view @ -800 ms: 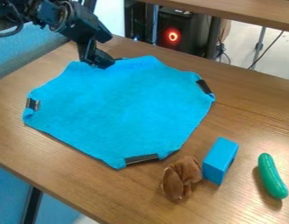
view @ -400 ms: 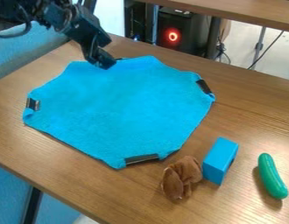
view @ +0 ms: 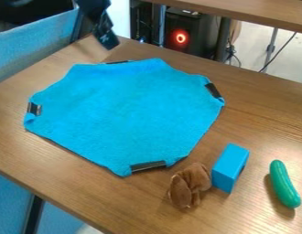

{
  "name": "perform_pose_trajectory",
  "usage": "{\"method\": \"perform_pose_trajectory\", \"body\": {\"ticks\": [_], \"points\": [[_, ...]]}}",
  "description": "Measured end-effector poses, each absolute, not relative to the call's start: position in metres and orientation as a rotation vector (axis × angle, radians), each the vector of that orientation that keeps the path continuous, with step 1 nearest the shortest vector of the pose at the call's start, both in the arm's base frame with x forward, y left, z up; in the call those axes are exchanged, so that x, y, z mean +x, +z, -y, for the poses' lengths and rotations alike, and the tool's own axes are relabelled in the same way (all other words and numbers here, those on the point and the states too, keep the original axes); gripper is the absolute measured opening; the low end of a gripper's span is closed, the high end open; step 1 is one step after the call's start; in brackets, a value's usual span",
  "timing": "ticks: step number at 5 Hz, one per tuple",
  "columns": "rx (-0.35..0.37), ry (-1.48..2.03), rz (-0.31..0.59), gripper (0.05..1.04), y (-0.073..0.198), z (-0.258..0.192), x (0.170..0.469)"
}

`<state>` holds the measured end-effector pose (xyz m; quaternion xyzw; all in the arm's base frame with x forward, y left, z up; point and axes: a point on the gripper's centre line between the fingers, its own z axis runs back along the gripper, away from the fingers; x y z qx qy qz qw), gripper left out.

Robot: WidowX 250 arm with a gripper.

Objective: Fold the cloth from top left to bottom right

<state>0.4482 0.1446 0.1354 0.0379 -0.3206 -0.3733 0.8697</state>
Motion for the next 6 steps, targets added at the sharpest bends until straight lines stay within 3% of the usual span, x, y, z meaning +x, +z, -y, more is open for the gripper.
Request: {"method": "perform_pose_trajectory", "body": {"ticks": [1, 2, 6], "points": [[0.076, -0.779, 0.592, 1.001, 0.143, -0.145, 0.461], [0.104, -0.766, 0.565, 1.001, 0.127, -0.154, 0.468], [0.24, -0.715, 0.593, 1.001, 0.103, -0.171, 0.498]]}}
